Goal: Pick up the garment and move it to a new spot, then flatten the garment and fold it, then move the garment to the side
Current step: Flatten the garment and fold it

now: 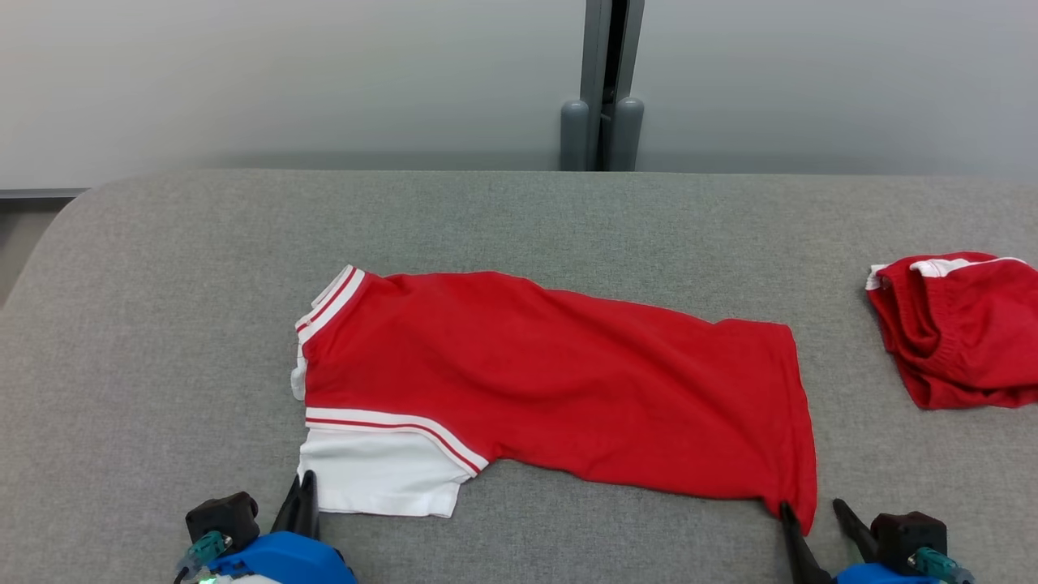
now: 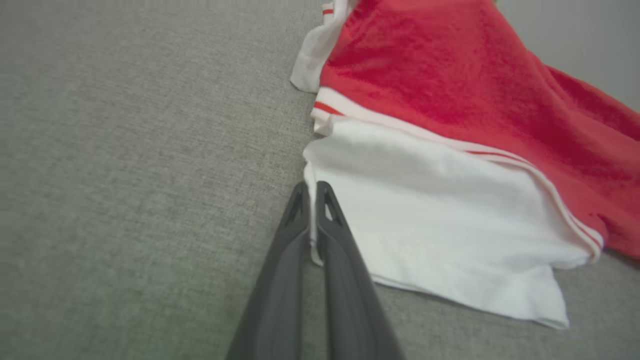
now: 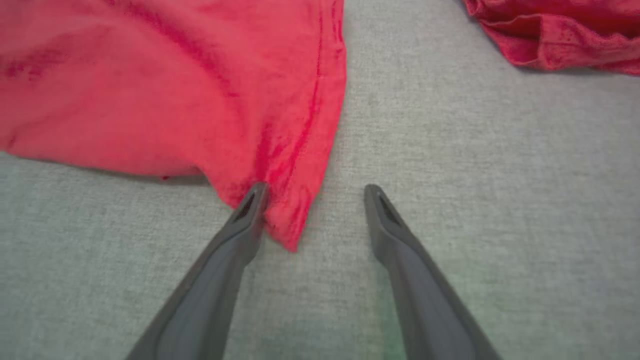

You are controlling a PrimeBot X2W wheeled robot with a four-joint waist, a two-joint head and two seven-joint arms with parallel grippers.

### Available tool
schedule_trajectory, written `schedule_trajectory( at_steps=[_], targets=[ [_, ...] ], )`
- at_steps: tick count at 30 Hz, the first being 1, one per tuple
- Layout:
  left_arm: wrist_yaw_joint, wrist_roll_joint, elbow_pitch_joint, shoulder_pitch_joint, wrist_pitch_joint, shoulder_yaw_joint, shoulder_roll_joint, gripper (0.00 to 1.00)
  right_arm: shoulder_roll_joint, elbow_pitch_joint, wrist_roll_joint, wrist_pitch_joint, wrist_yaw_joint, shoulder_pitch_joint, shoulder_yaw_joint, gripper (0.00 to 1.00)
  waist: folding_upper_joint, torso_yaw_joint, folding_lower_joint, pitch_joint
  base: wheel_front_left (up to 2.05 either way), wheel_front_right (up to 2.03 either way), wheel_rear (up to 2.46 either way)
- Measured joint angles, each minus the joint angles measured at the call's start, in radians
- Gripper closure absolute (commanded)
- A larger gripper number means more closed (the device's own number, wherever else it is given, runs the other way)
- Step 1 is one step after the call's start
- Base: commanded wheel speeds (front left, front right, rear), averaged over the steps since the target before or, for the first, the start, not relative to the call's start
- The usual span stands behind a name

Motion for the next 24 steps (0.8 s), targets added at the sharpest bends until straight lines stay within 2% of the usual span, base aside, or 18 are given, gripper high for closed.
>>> schedule_trajectory(
  at_steps=[1, 2, 4, 5, 6, 7, 15, 24],
  targets=[
    [0.0, 0.0, -0.006, 0.0, -0.006, 0.001, 0.0, 1.0, 0.0, 0.009, 0.0, 0.001, 0.0, 0.0, 0.005, 0.0, 0.0, 0.002, 0.0, 0.0, 0.0, 0.0, 0.0],
    [0.0, 0.001, -0.011, -0.001, -0.007, 0.001, 0.001, 1.0, 0.0, 0.017, 0.001, 0.002, 0.0, -0.003, 0.009, 0.09, 0.0, 0.005, 0.0, 0.001, 0.0, 0.0, 0.0],
    [-0.003, 0.001, -0.022, -0.001, -0.014, 0.002, 0.002, 1.0, -0.001, 0.027, 0.007, 0.004, 0.0, -0.011, 0.013, 0.57, 0.0, 0.008, 0.0, 0.001, 0.0, 0.0, 0.0],
    [-0.003, 0.001, -0.029, -0.001, -0.015, 0.003, 0.002, 1.0, -0.002, 0.031, 0.008, 0.004, 0.0, -0.014, 0.015, 0.67, 0.0, 0.009, 0.0, 0.001, 0.0, 0.0, 0.0],
    [-0.003, 0.001, -0.035, -0.001, -0.016, 0.003, 0.002, 1.0, -0.001, 0.034, 0.008, 0.004, 0.0, -0.016, 0.017, 0.88, 0.0, 0.01, 0.0, 0.0, 0.0, 0.0, 0.0],
    [-0.005, 0.001, -0.04, -0.001, -0.019, 0.003, 0.003, 1.0, -0.001, 0.037, 0.008, 0.004, 0.0, -0.018, 0.02, 1.0, 0.0, 0.01, 0.0, -0.001, 0.0, 0.0, 0.0],
    [-0.016, 0.001, -0.096, 0.0, -0.025, 0.004, 0.008, 1.0, 0.0, 0.008, 0.054, -0.004, 0.0, -0.029, 0.019, 1.0, 0.0, 0.008, 0.0, -0.015, 0.0, 0.0, 0.0],
    [-0.024, -0.003, -0.279, 0.028, -0.028, 0.007, 0.032, 1.0, 0.0, -0.15, 0.124, -0.013, 0.0, -0.038, 0.005, 1.0, 0.0, 0.014, 0.0, -0.035, 0.0, 0.0, 0.0]
  ],
)
